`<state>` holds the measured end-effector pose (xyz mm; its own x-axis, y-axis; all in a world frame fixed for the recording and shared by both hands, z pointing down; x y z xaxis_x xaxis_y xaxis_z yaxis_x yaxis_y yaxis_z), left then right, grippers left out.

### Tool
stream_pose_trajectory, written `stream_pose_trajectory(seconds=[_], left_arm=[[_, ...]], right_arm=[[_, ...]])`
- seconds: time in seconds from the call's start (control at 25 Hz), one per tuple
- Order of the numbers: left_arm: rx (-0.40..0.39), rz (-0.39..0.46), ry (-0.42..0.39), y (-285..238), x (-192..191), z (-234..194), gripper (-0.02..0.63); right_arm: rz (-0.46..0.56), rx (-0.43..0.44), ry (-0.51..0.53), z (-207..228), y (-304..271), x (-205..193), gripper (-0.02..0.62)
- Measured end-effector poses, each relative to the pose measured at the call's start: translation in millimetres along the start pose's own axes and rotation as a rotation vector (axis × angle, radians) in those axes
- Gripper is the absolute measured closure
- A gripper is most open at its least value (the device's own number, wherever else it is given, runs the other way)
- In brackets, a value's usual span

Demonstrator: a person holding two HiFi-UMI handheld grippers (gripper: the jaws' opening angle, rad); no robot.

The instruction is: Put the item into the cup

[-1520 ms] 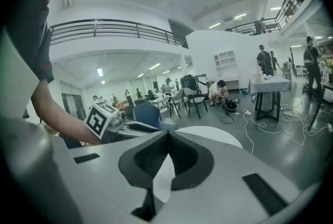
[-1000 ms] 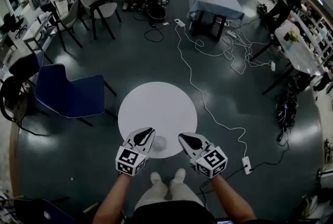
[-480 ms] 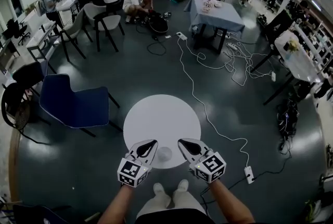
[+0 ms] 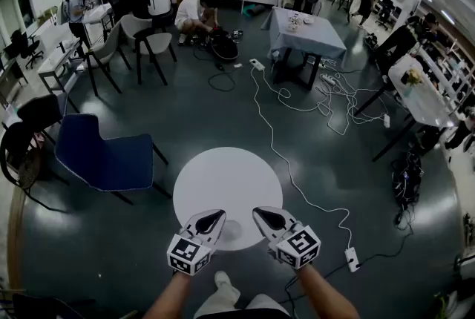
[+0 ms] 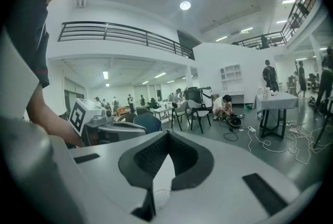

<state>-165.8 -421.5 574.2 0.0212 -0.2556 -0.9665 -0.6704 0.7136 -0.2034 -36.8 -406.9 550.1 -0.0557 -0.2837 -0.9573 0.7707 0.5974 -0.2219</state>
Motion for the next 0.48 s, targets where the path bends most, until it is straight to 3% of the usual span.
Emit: stream_pose_trajectory(seconds=[0.48], left_arm=[[0.009,0.052,-0.02,6.8,9.7,63.9,0.589]], right_arm=[[0.036,0.005,0.006,-3.9,57.4,-4.1,0.586]])
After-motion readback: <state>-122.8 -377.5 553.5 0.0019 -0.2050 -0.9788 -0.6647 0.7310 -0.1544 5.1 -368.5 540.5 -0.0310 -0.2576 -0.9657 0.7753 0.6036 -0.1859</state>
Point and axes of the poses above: the fingertips, and each gripper's own axes: y backward along the fingers, z to its right, x out of its top, the point moved 4 cm from there along y, backward along the fingers, and after that the axes turned 11 degrees about x, right-handed, at the moved point
